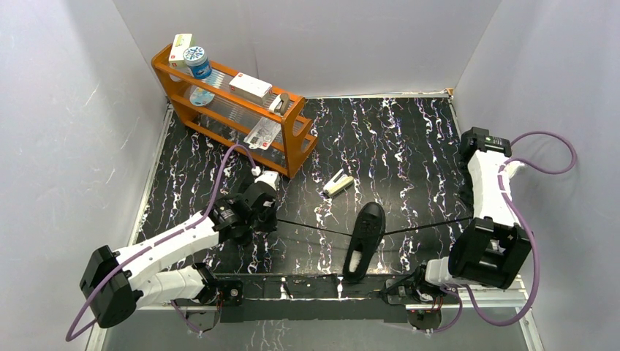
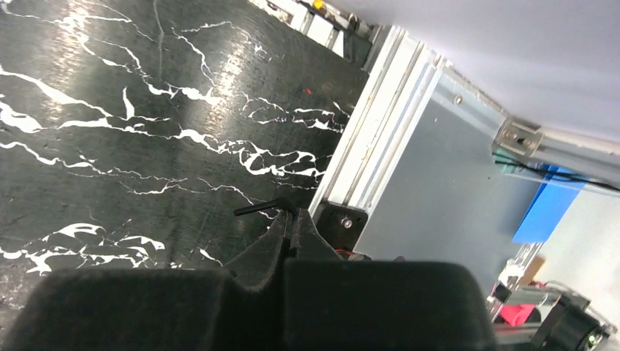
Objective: Tie the shoes
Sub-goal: Tie the shoelace on the shoe.
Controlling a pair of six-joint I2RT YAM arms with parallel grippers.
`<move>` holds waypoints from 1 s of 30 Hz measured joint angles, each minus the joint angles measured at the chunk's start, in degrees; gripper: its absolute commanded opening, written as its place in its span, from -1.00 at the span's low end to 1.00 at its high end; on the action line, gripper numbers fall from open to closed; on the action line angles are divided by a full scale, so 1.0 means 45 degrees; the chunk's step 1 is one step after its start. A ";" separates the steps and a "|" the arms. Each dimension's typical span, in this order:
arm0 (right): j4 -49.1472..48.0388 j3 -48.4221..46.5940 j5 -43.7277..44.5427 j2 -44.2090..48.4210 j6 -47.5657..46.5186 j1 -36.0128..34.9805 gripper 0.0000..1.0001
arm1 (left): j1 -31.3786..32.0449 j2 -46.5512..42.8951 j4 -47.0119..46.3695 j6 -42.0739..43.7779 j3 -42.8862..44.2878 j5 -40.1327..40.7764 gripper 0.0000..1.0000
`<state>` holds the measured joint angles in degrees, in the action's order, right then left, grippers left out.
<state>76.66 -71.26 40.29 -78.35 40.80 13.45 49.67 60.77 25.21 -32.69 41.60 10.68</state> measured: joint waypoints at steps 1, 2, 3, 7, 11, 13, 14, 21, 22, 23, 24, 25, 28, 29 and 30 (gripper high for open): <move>0.0010 0.0112 -0.0039 -0.0097 0.0053 0.0117 -1.00 | -0.0102 0.0087 0.0146 -0.0126 0.0000 0.0092 -1.00; -0.0019 0.0185 -0.0151 -0.0199 0.0121 0.0287 -1.00 | -0.0238 0.0151 0.0355 -0.0306 -0.0005 0.0199 -1.00; -0.0049 0.0223 -0.0350 -0.0335 0.0204 0.0549 -1.00 | -0.0364 0.0165 0.0520 -0.0476 -0.0044 0.0282 -1.00; -0.0199 0.0243 -0.0534 -0.0724 0.0228 0.1020 -1.00 | -0.0597 0.0092 0.0685 -0.0850 -0.0287 0.0199 -1.00; -0.1025 0.0355 -0.0957 -0.0850 -0.0452 0.0243 -1.00 | -0.0699 -0.0044 -0.0398 -0.0510 -0.0831 -0.1073 -1.00; -0.1389 0.0763 -0.1481 -0.0850 -0.0534 -0.1005 -1.00 | -0.0738 -0.0253 -0.1258 -0.0238 -0.1311 -0.2011 -1.00; -0.1554 0.1098 -0.1914 -0.0840 -0.0529 -0.1569 -1.00 | -0.0743 -0.0291 -0.1535 -0.0136 -0.1457 -0.2399 -1.00; -0.1744 0.3254 -0.4765 0.0495 -0.0738 -0.2317 0.52 | -0.0763 0.0131 -0.1933 0.0646 -0.1467 -0.3497 -0.25; -0.1734 0.3206 -0.5100 0.0675 -0.0894 -0.2307 0.69 | -0.0763 0.0112 -0.1894 0.0695 -0.1467 -0.3526 -0.16; -0.1715 0.3123 -0.5440 0.0753 -0.1093 -0.2351 0.79 | -0.0763 0.0044 -0.1865 0.0738 -0.1457 -0.3536 0.09; -0.1705 0.3021 -0.5770 0.0753 -0.1273 -0.2453 0.89 | -0.0763 -0.0044 -0.1831 0.0792 -0.1443 -0.3531 0.26; -0.1724 0.2924 -0.6052 0.0714 -0.1447 -0.2657 0.95 | -0.0763 -0.0194 -0.1783 0.0860 -0.1409 -0.3526 0.30; -0.1768 0.2599 -0.7198 0.0627 -0.2045 -0.3813 0.88 | -0.0763 -0.0777 -0.1671 0.0918 -0.1229 -0.3507 0.33; -0.1870 0.2594 -0.7805 0.0641 -0.2210 -0.4114 0.71 | -0.0763 -0.0976 -0.1647 0.0928 -0.1146 -0.3512 0.33; -0.2025 0.2667 -0.8587 0.0641 -0.2477 -0.4371 0.59 | -0.0763 -0.1156 -0.1661 0.0937 -0.1049 -0.3531 0.33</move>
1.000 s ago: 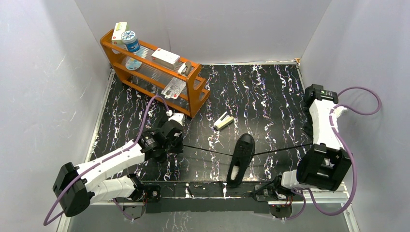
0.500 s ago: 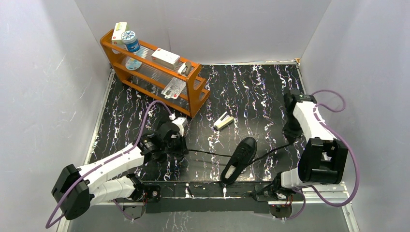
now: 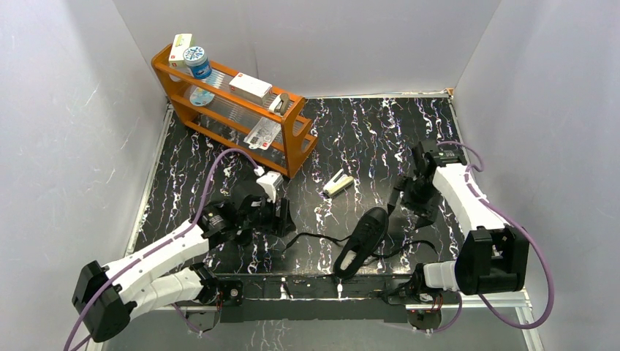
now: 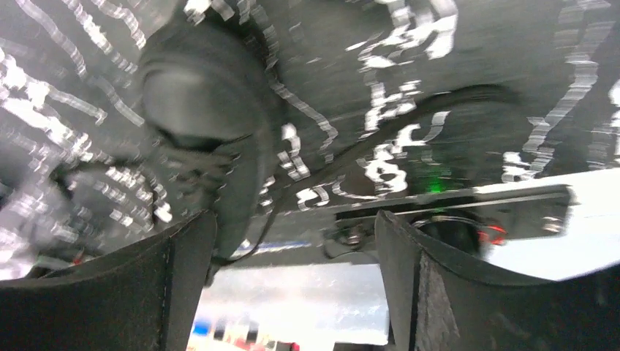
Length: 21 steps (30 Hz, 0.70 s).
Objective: Tie the shoes
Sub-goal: Tie the shoelace on the shoe.
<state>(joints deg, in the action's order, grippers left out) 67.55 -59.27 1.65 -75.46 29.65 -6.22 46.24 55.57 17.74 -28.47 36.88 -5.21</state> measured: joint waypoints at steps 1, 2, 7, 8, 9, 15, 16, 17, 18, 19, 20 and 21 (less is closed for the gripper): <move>-0.0228 0.0209 -0.0816 0.0000 -0.0204 -0.0136 0.56 | 0.0000 -0.0126 -0.0044 0.0019 0.0092 -0.0058 0.33; -0.0515 0.0559 -0.1656 0.0000 -0.0389 -0.0185 0.57 | 0.0000 -0.0204 -0.0170 0.0049 0.0175 -0.0165 0.33; -0.2327 0.2647 -0.5095 0.0311 -0.0325 -0.0209 0.75 | 0.0000 0.0131 -0.1098 0.0194 0.0374 -0.1234 0.33; -0.2783 0.3031 -0.5634 0.0505 -0.0277 -0.0214 0.75 | 0.0000 0.0340 -0.1360 0.0189 0.0374 -0.1530 0.33; -0.3225 0.3356 -0.6115 0.0622 -0.0243 -0.0219 0.76 | 0.0000 0.0529 -0.1579 0.0185 0.0374 -0.1758 0.33; -0.6455 0.4663 -0.7514 -0.0117 0.0447 -0.0607 0.79 | 0.0000 0.2035 -0.3089 0.0024 0.0539 -0.3405 0.34; -0.6523 0.4391 -0.7495 -0.0544 0.0695 -0.0840 0.80 | 0.0000 0.2584 -0.3453 -0.0019 0.0597 -0.3779 0.33; -0.6693 0.4080 -0.7679 -0.1127 0.1073 -0.1171 0.91 | 0.0000 0.3104 -0.3759 -0.0029 0.0612 -0.4051 0.33; -0.6722 0.3755 -0.7747 -0.1627 0.1243 -0.1457 0.96 | 0.0005 0.3585 -0.4041 -0.0053 0.0612 -0.4303 0.33; -0.6047 0.2900 -0.7475 -0.2176 0.1350 -0.1749 0.97 | 0.0019 0.4104 -0.4367 -0.0068 0.0651 -0.4551 0.33; -0.5935 0.2239 -0.7223 -0.2322 0.1243 -0.1909 0.97 | 0.0039 0.4551 -0.4692 -0.0112 0.0685 -0.4750 0.33; -0.5780 0.1569 -0.6985 -0.2249 0.0894 -0.1953 0.97 | 0.0107 0.5081 -0.5149 -0.0180 0.0782 -0.4930 0.33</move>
<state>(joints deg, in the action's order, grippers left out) 41.54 -52.21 -29.78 -85.58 33.67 -15.00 46.72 78.43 -5.43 -29.28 40.40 -27.40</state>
